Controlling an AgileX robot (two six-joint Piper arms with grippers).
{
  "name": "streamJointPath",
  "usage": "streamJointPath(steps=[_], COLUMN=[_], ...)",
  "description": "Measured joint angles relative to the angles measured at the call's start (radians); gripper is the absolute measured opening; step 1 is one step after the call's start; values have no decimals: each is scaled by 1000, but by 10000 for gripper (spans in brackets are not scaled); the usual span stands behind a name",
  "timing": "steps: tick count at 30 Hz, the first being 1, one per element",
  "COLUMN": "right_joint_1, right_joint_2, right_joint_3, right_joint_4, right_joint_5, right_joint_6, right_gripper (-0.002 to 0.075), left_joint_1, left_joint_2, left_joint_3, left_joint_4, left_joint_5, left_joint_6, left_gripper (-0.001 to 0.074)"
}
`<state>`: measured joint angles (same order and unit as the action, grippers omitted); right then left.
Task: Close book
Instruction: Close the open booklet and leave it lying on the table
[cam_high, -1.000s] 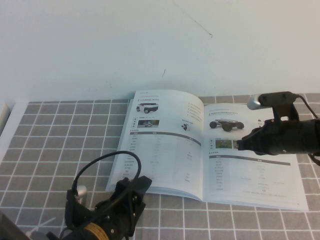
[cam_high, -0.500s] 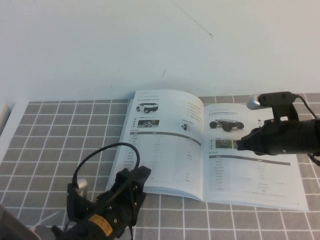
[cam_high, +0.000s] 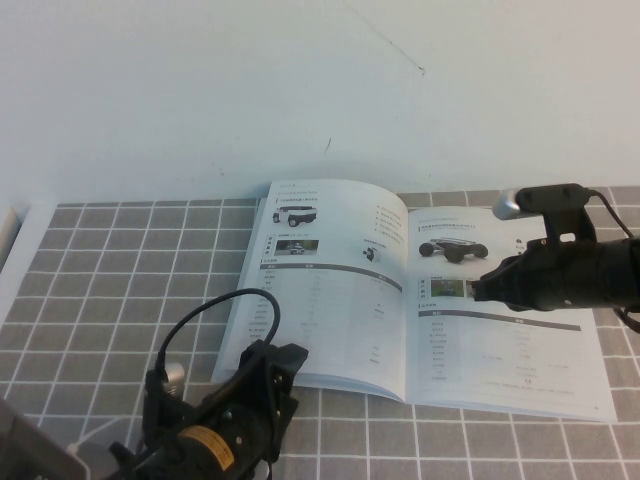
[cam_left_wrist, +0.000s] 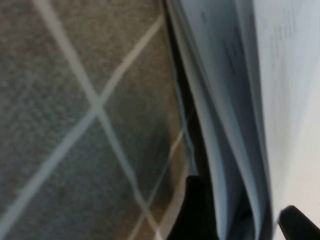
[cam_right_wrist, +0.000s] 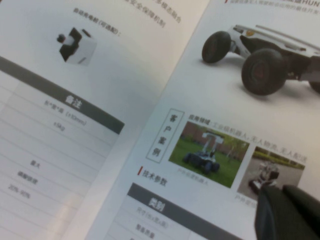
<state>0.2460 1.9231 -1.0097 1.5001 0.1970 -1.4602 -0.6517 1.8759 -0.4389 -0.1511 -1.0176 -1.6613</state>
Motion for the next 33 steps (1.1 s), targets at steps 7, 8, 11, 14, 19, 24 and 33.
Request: streamJointPath(steps=[7,8,11,14,19,24,33], right_joint_1=[0,0,0,0,0,0,0], right_joint_2=[0,0,0,0,0,0,0], right_joint_3=[0,0,0,0,0,0,0], right_joint_4=[0,0,0,0,0,0,0], right_joint_5=[6,6,6,6,6,6,6], right_joint_6=[-9,-12,-16,-16,-19,-19,-20], right_gripper=[-3,-3,-3,-3,-3,-3,-3], left_joint_1=[0,0,0,0,0,0,0], left_joint_2=[2,4,11,14,21,47,62], left_joint_3=[-4,-5,-6,-6,-6,-7,-7], left_joint_4=[-10,-14,-24,-34,-40,-38,-37], left_joint_5=[36,23,-10,-12,14,-54,-88], left_joint_6=[-11,-11,-15,-19,-21,-23,-49], left_gripper=[504,504,503,493,472,468,468])
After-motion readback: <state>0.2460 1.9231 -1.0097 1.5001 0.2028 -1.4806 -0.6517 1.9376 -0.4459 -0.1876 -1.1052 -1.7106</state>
